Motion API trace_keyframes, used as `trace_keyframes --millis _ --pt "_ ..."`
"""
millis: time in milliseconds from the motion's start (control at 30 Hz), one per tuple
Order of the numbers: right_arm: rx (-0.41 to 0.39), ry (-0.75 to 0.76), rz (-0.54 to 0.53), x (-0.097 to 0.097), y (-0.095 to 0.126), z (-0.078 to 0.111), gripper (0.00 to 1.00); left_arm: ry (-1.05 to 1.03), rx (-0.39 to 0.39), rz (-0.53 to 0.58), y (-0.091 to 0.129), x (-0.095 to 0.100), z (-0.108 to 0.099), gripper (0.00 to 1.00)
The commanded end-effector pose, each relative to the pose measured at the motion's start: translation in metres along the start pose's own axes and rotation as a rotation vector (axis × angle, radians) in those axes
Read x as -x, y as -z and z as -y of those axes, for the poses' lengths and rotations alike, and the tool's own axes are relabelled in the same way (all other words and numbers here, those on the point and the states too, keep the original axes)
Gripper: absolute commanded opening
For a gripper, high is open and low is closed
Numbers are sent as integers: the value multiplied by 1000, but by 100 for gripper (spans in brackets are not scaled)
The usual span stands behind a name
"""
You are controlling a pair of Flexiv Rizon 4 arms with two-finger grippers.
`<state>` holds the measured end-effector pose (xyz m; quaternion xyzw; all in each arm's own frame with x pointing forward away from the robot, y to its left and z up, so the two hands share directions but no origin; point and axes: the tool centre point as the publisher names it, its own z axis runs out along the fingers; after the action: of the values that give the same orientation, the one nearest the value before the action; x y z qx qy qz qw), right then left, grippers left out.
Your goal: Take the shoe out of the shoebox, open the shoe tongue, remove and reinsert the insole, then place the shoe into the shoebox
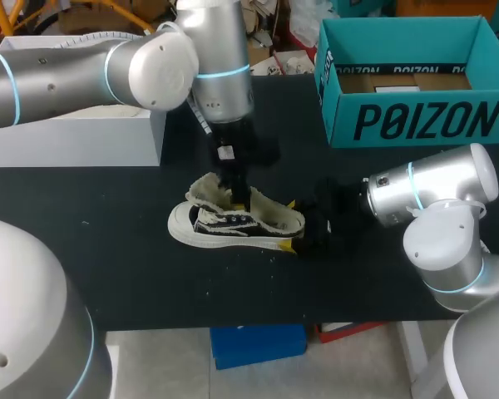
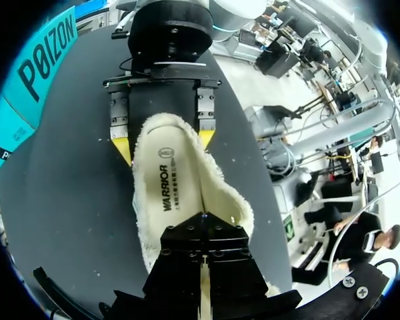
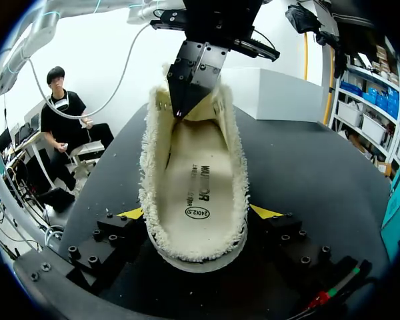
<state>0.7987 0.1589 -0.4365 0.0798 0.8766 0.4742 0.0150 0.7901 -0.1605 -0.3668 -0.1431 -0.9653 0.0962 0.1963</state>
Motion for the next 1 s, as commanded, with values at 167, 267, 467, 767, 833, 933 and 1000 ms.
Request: trace_keyframes --millis 167,267,467,767,833,933,1000 --pt "-3 -1 0 0 0 0 0 3 11 -19 -18 1 0 0" --pt "-3 -1 0 0 0 0 0 5 14 -21 -22 0 -1 0" --pt "-3 -1 0 0 0 0 0 8 16 -24 -30 -4 0 0" --pt "-3 -1 0 0 0 0 0 20 17 -13 -41 -5 -3 0" --pt "-3 -1 0 0 0 0 0 24 21 -8 -42 -5 -3 0" --pt "-3 -1 0 0 0 0 0 27 24 -4 -43 -5 -3 0" --pt "-3 -1 0 0 0 0 0 29 24 -2 -44 -5 -3 0"
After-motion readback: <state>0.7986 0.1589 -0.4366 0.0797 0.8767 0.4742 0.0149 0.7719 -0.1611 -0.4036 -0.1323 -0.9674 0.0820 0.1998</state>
